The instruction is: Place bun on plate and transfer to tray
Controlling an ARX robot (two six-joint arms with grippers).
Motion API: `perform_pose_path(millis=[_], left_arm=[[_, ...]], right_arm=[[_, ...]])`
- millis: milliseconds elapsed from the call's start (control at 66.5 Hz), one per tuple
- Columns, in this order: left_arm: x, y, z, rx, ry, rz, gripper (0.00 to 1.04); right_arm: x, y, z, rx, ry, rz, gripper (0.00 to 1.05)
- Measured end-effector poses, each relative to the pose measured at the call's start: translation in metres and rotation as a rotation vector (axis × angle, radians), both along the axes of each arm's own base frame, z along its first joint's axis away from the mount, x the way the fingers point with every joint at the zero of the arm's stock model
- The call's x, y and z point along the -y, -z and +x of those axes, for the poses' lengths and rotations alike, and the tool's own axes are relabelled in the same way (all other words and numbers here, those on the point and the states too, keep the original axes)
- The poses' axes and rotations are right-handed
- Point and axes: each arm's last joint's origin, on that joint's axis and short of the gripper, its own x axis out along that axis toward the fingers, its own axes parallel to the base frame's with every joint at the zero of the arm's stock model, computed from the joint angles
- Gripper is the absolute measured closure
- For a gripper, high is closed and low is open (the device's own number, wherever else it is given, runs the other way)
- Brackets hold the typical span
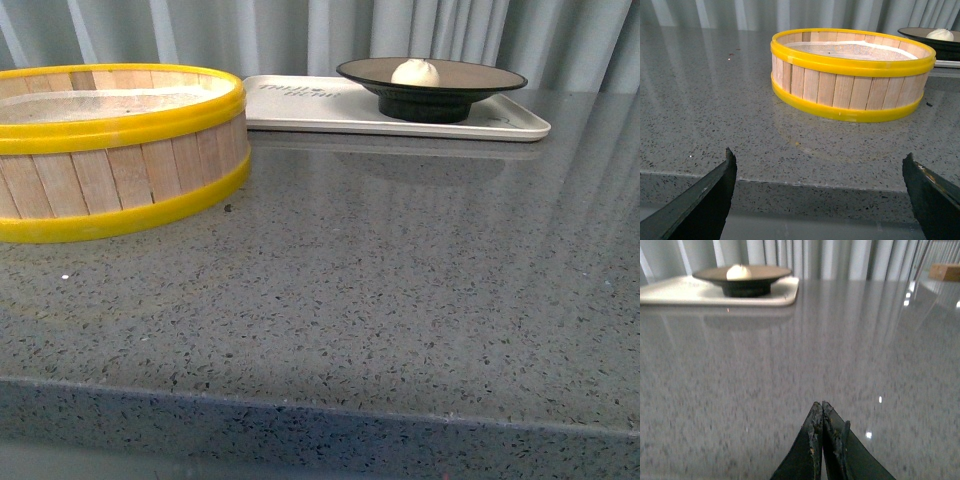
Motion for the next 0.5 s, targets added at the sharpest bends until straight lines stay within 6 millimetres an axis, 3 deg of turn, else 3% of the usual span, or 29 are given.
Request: perform_pose_path(millis=[316, 496], left_arm=[[0.0000, 0.0000, 0.0000, 0.000, 0.000, 0.000, 0.07], [0.0000, 0.0000, 0.0000, 0.000, 0.000, 0.000, 0.07]], right_arm=[[0.0000, -0.0008, -0.0053, 0.023, 0.000, -0.001, 1.03], [0.0000, -0.0007, -0.0053, 0.022, 0.000, -0.002, 0.70]])
